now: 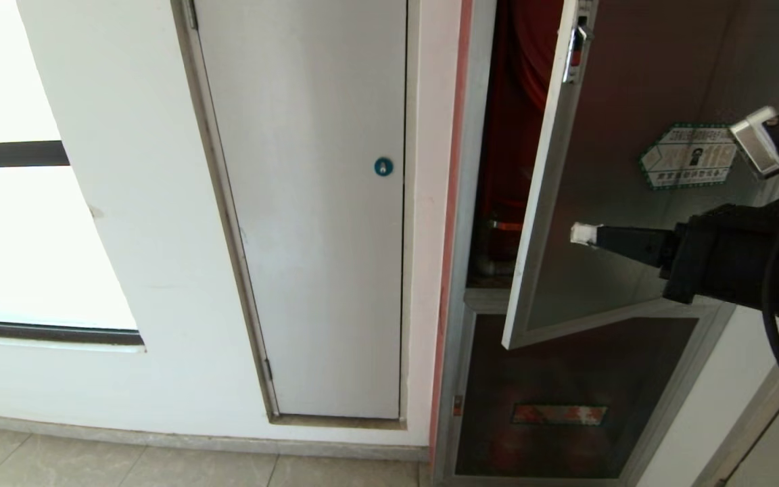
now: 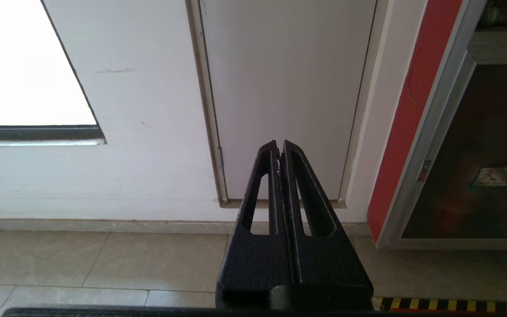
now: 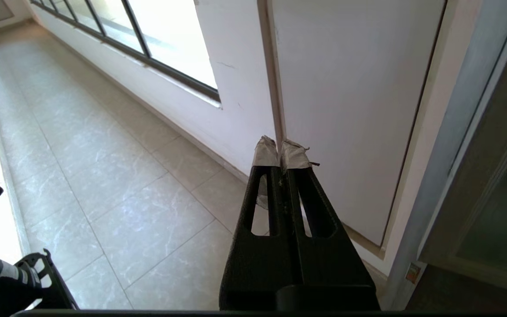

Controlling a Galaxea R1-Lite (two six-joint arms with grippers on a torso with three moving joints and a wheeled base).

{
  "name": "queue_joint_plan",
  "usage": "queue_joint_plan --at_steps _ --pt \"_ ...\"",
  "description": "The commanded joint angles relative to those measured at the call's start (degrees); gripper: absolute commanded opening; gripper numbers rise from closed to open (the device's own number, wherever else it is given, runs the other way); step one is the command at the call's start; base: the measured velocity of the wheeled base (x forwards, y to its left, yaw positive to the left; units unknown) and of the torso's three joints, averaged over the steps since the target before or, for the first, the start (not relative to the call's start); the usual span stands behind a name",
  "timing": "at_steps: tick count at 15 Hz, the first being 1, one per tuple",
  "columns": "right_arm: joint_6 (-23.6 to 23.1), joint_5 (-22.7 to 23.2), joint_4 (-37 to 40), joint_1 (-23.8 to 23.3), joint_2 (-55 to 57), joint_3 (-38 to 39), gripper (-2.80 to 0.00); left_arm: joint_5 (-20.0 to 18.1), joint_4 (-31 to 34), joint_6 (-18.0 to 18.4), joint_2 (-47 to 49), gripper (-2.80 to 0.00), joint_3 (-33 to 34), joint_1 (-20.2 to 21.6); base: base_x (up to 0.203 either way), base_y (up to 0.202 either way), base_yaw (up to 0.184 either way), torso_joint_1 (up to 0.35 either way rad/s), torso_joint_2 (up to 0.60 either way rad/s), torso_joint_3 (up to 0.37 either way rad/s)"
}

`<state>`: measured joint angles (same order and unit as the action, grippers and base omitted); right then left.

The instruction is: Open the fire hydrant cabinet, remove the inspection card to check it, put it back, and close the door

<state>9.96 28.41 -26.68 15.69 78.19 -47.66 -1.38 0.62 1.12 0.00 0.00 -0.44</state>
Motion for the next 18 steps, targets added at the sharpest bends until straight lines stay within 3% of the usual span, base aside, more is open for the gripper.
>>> queue_joint_plan --at_steps 1,7,11,18 --pt "0.24 -1.78 -1.60 2.50 4.12 -1.40 -2.80 -0.03 -0.01 0.02 0.09 -2.80 0.00 0.00 0.000 0.000 0.000 0.000 0.00 0.000" --pt "0.23 -14.70 -17.69 7.51 15.68 -4.07 -2.80 -0.03 -0.01 0.02 0.09 -2.80 0.00 0.00 0.000 0.000 0.000 0.000 0.00 0.000" --pt "-0.44 -29.63 -26.35 11.67 23.20 -9.47 -2.80 -0.03 -0.01 0.02 0.09 -2.80 0.00 0.00 0.000 0.000 0.000 0.000 0.00 0.000" --pt "-7.70 -49.86 -34.77 14.00 36.69 -23.94 -2.80 -0.03 -0.01 0.02 0.09 -2.80 0.00 0.00 0.000 0.000 0.000 0.000 0.00 0.000"
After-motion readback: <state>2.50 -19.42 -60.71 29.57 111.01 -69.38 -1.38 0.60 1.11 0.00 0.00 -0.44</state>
